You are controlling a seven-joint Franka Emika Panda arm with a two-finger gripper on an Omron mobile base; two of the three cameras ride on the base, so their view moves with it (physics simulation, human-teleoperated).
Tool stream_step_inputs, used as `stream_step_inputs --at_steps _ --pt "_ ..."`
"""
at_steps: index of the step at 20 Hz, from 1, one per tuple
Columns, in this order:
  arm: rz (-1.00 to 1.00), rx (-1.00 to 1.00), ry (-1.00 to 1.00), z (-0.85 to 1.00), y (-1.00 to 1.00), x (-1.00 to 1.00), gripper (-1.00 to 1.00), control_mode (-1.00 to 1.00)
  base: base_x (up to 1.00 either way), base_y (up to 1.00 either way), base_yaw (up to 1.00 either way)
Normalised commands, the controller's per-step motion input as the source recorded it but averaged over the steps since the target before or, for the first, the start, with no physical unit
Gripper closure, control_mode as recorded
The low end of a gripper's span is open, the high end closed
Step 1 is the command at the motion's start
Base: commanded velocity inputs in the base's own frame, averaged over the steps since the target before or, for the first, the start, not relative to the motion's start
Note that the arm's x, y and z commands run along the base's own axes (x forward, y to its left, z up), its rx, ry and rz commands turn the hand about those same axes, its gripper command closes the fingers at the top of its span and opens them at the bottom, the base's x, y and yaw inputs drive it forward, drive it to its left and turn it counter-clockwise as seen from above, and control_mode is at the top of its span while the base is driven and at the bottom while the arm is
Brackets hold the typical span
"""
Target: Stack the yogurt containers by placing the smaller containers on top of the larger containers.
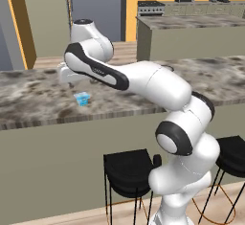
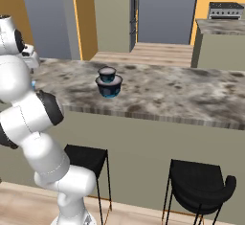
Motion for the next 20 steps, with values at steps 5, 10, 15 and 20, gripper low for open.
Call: stream_step_inputs --at_steps 5,10,15,20 --pt "0.02 0.00 0.00 -0.11 0.08 0.13 -1.00 -1.00 0.00 0.00 0.00" --pt "0.02 0.00 0.00 -0.04 0.01 0.13 -1.00 -1.00 0.00 0.00 0.00" --pt "0.04 0.00 0.00 -0.02 0.00 0.01 -1.00 -1.00 0.00 0.00 0.00" --pt "0.06 0.00 0.00 -0.12 0.00 0.00 -1.00 -1.00 0.00 0.00 0.00"
